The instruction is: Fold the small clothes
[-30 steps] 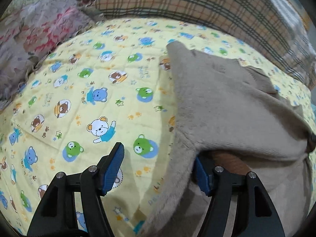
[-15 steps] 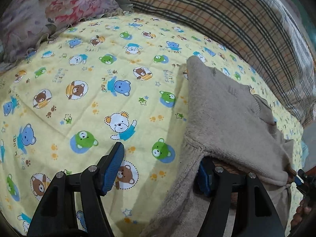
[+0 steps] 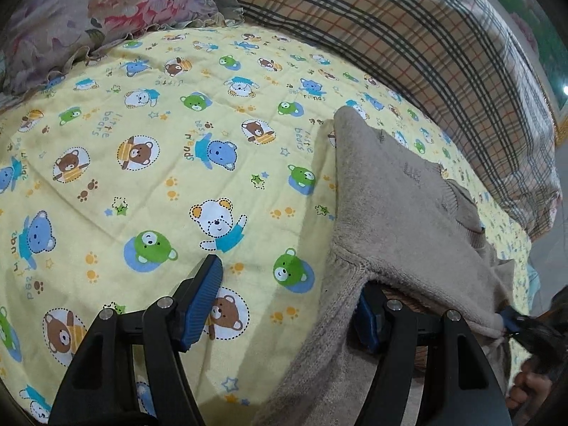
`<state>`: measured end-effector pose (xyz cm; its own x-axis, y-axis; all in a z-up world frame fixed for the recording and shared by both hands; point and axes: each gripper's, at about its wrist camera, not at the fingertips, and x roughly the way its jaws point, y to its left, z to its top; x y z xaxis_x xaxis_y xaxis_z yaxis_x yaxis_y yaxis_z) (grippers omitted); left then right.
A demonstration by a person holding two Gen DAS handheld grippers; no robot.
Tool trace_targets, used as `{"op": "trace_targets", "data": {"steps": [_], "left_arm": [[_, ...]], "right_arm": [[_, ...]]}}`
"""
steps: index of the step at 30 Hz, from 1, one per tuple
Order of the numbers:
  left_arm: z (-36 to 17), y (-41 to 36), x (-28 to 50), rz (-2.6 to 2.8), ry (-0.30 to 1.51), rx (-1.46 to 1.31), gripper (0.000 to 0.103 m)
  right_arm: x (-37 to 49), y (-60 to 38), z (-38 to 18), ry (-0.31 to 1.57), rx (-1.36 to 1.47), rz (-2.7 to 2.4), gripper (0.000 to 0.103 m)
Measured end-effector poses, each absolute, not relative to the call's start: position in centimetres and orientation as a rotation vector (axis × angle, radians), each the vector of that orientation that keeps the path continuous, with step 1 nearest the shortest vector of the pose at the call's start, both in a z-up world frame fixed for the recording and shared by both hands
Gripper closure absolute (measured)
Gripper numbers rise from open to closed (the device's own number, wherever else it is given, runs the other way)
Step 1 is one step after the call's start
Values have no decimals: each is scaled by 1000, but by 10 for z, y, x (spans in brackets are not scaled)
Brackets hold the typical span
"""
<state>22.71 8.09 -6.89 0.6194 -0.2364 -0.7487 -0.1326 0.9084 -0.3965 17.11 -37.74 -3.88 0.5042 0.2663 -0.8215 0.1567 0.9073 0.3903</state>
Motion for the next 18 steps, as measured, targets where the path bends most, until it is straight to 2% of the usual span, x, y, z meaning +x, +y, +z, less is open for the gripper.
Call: {"op": "trace_targets", "data": {"steps": [2, 4, 8, 11, 16, 18], "left_arm": [[-70, 82, 225, -68, 901, -450, 33], [-70, 82, 224, -63, 897, -446, 33], [-70, 81, 222, -56, 893, -445, 32], [-69, 81, 222, -56, 902, -447, 32], [-61, 83, 212, -46, 940, -417, 32], [-56, 87, 201, -36, 940, -415, 32]], "right_arm": [[162, -411, -43, 1004, 482, -127, 77], [150, -423, -36, 955, 541, -173, 77], [140, -380, -10, 895, 379, -69, 76], [150, -349, -15, 946, 317, 28, 75], [160, -327, -57, 1161, 320, 80, 74], [143, -318, -48, 1139, 291, 109, 74]]}}
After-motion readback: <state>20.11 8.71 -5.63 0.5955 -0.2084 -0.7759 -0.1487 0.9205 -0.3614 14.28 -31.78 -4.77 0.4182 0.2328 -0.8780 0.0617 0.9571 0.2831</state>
